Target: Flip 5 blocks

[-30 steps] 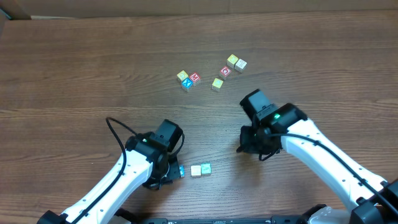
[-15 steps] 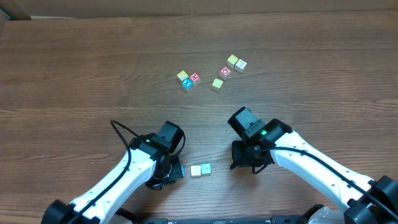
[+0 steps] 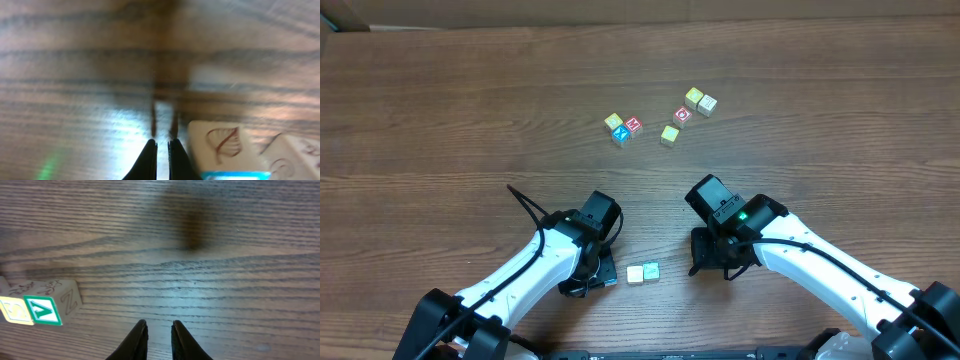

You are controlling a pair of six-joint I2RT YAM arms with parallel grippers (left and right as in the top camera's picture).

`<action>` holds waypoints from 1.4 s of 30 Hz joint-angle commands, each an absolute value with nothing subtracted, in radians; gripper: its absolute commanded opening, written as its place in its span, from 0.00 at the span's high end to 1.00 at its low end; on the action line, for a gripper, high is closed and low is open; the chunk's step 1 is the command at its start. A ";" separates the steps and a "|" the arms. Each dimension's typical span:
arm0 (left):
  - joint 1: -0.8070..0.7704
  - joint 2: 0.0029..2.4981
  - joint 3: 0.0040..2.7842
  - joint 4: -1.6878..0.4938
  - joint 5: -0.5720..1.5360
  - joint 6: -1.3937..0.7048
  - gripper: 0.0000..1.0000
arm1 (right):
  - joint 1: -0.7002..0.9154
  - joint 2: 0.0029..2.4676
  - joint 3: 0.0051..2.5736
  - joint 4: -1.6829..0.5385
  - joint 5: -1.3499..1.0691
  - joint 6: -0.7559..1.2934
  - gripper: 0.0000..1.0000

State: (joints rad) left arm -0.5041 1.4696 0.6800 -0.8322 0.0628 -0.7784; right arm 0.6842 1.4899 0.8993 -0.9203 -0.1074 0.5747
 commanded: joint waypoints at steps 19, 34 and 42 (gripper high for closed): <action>-0.505 1.476 0.676 -0.757 0.133 -0.650 0.96 | 0.700 1.472 0.891 -0.870 -0.189 0.578 0.81; -0.505 1.476 0.676 -0.759 0.185 -0.649 0.96 | 0.834 1.472 0.889 -0.835 -0.144 0.519 0.81; -0.505 1.476 0.676 -0.754 0.184 -0.641 0.96 | 0.850 1.492 0.888 -0.833 -0.133 0.559 0.85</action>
